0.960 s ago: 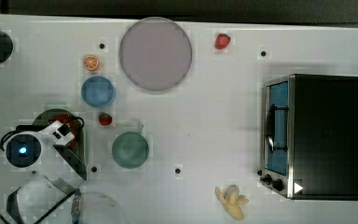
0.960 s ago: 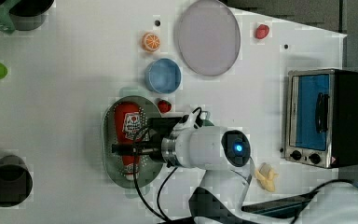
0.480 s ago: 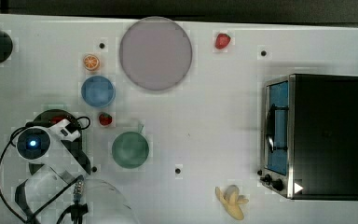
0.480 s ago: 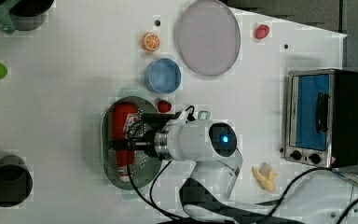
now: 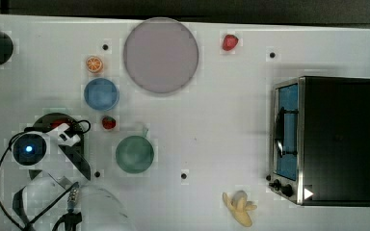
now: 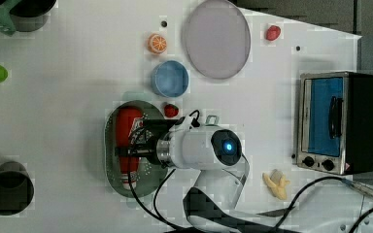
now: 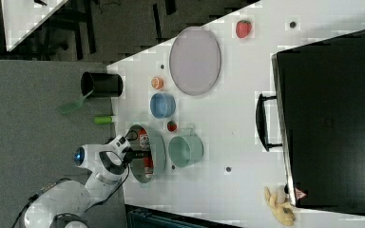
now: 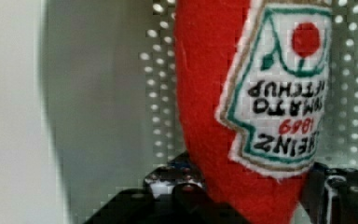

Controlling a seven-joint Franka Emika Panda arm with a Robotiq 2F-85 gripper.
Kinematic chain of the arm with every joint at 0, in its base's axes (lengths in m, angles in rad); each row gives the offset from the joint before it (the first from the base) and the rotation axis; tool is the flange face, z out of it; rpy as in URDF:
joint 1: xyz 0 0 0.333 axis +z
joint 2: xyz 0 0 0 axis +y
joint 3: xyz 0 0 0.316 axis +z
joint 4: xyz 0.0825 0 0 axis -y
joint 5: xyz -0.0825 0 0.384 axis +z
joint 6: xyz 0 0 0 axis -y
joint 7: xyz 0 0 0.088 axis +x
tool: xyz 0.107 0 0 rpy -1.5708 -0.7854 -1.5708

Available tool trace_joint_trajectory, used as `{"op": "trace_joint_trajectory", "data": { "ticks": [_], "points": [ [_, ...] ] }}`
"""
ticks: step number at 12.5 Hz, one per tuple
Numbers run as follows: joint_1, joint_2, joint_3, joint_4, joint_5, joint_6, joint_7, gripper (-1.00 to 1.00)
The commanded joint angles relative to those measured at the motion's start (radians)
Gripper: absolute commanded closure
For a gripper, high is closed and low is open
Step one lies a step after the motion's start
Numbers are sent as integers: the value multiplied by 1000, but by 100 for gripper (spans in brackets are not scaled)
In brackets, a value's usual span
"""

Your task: Pick ketchup from strainer and place it on the table

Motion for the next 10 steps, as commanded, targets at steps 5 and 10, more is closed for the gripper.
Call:
{"op": "trace_joint_trajectory", "data": {
  "ticks": [5, 10],
  "points": [
    [-42, -341, 45, 33, 191, -180, 37, -12],
    [-164, -557, -6, 46, 292, -436, 22, -12]
  ]
}}
